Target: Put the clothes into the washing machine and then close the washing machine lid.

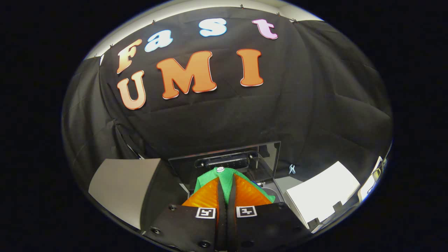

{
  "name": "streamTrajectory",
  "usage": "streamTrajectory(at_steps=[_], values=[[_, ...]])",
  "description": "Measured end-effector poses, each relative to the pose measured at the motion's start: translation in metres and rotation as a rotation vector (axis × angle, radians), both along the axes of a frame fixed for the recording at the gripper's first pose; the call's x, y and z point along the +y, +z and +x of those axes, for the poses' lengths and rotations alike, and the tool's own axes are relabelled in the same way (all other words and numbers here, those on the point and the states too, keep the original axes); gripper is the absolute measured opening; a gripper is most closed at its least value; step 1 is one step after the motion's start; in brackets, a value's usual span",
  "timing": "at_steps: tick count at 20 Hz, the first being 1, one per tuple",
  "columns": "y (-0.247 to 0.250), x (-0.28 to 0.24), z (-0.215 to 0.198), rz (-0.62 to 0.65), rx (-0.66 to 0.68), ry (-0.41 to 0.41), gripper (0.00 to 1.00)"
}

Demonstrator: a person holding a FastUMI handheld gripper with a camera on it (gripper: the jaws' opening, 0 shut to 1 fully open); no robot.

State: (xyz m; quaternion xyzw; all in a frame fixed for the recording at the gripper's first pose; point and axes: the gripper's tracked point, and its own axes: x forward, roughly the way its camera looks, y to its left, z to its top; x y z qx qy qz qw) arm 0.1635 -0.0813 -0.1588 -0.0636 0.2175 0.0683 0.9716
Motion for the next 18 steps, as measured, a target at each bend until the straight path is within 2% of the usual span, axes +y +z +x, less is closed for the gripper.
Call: streamTrajectory(at_steps=[8,18], values=[[-0.080,-0.034,0.030,-0.037,0.143,0.013,0.08],[-0.179,-0.054,0.056,-0.077,0.256,0.002,0.08]])
